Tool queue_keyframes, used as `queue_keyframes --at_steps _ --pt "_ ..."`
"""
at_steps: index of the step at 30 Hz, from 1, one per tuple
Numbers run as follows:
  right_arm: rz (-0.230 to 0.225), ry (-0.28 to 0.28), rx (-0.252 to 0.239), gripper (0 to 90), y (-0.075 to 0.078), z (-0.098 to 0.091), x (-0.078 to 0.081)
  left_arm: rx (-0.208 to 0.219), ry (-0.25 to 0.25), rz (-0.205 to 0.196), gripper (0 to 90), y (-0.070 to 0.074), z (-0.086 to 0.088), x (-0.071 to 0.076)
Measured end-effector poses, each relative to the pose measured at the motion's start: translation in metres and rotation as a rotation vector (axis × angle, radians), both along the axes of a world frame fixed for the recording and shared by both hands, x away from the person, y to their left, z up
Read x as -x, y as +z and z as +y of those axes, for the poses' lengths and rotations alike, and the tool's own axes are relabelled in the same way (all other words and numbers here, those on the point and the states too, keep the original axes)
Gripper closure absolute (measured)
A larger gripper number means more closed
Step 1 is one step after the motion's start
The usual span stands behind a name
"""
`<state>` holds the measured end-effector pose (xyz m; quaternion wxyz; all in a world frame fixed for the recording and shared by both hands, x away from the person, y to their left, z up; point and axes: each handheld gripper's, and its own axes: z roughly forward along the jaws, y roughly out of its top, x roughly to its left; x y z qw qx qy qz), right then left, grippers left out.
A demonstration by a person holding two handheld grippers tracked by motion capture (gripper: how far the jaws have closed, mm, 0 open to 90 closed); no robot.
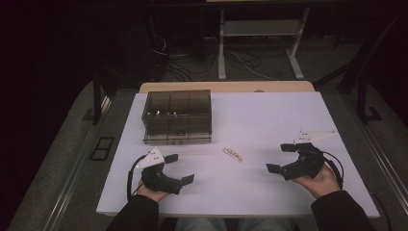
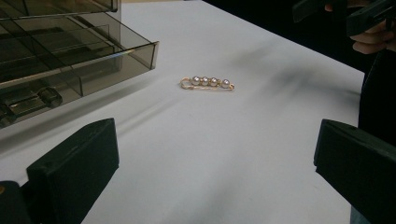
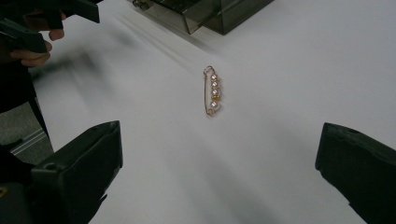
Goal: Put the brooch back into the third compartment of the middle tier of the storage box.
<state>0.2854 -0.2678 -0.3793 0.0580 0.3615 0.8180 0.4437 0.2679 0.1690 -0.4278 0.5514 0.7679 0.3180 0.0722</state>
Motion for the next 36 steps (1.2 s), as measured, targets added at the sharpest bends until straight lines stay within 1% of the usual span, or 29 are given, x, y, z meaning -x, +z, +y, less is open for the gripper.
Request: queue_keyframes --at_steps 5,7,14,23,36 --pt "0.003 0.009 0.012 0.3 0.000 0.005 -0.004 0.003 0.001 -0.001 0.0 0.000 0.000 0.000" --pt "0.005 0.019 0.022 0.3 0.001 0.008 -0.006 0.004 0.001 -0.001 0.0 0.000 0.000 0.000" --pt "0.007 0.043 0.036 0.3 0.005 0.017 -0.011 0.003 0.001 -0.001 0.0 0.000 0.000 0.000" --pt "0.006 0.075 0.049 0.3 0.013 0.029 -0.018 0.003 -0.001 -0.003 0.0 0.001 -0.001 0.001" --pt "0.014 0.119 0.079 0.3 0.023 0.045 -0.028 0.002 -0.002 -0.007 0.0 0.000 -0.001 0.000"
